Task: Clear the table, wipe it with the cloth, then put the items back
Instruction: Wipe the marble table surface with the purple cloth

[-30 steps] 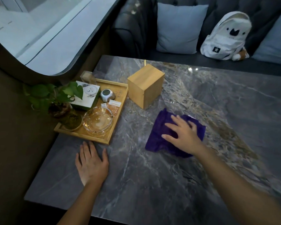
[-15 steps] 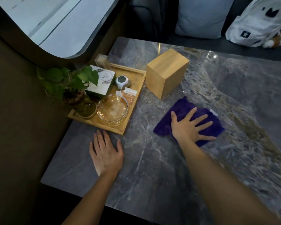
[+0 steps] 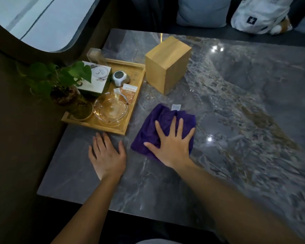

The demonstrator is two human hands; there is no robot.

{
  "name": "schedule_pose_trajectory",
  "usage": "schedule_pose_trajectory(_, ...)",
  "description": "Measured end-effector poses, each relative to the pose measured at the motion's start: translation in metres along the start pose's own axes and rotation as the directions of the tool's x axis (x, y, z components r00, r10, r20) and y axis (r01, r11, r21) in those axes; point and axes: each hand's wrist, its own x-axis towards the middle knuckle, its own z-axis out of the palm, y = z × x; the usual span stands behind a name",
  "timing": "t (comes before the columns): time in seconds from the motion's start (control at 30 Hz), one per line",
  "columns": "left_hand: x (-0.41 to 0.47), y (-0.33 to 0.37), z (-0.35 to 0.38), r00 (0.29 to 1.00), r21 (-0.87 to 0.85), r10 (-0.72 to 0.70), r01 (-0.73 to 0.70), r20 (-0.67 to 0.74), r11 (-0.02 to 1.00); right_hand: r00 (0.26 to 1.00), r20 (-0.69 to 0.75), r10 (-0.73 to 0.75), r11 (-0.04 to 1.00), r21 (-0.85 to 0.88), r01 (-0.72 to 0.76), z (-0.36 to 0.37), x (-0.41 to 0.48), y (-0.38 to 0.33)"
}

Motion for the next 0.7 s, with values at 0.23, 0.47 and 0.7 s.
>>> schedule_pose_trajectory(0.23,0.0,-0.001,-0.003,1.0,-0.039,-0.004,0.005,0.027,0.999,0.996,-0.049,-0.071,0.997,0.0,0.071,0.009,-0.059,0.041)
schedule_pose_trajectory(0.47,0.0,-0.001,-0.003,1.0,-0.044,-0.005,0.006,0.029,0.999,0.997,-0.04,0.06,0.998,0.034,-0.058,0.005,-0.098,0.113)
schedule_pose_trajectory(0.7,-0.001,0.0,-0.004,0.999,-0.05,-0.01,0.011,0.032,0.999,0.989,-0.06,0.135,0.991,0.018,-0.135,-0.001,-0.106,0.161)
